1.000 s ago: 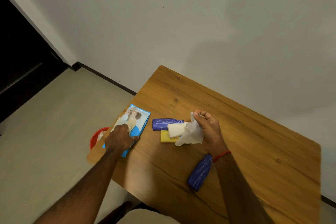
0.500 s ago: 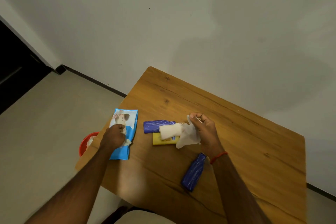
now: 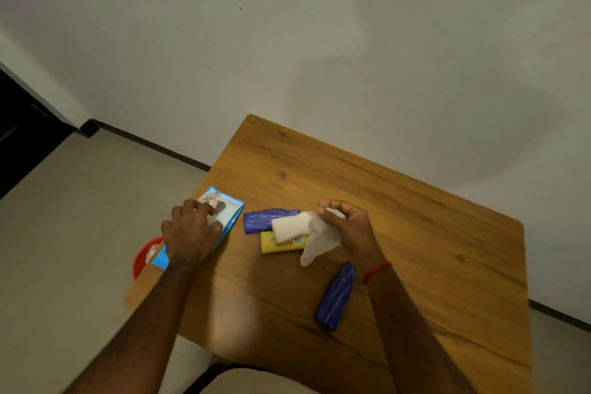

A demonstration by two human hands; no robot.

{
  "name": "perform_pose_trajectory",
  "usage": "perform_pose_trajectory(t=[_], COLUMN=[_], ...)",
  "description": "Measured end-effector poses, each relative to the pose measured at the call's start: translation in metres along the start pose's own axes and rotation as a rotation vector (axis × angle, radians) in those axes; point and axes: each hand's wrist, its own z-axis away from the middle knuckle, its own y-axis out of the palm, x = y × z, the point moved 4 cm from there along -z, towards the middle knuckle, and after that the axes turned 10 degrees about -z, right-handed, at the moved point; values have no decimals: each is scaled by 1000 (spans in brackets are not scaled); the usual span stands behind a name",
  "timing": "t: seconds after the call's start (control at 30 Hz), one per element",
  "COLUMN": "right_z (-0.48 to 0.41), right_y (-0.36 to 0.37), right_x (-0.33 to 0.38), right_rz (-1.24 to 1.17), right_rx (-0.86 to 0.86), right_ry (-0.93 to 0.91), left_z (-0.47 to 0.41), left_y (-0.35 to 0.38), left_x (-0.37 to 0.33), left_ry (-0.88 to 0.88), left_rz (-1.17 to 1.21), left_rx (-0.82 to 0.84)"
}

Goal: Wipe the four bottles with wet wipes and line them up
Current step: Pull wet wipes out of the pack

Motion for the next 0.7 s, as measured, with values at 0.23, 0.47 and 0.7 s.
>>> perform_pose_trajectory(t=[0.23,0.47,0.7], right_z=[5,13,22], right_y=[-5,-7,-28], right_x=[4,27,38], right_rz=[94,-100,-142], right_rx=[94,78,-34], right_ry=[-47,-169,-250], left_z=[-2,32,38], left_y=[-26,-41,-45], left_x=[-49,-144,-174], left_ry=[310,703,652], left_rz=[482,864,962], left_rx=[-120,497,390])
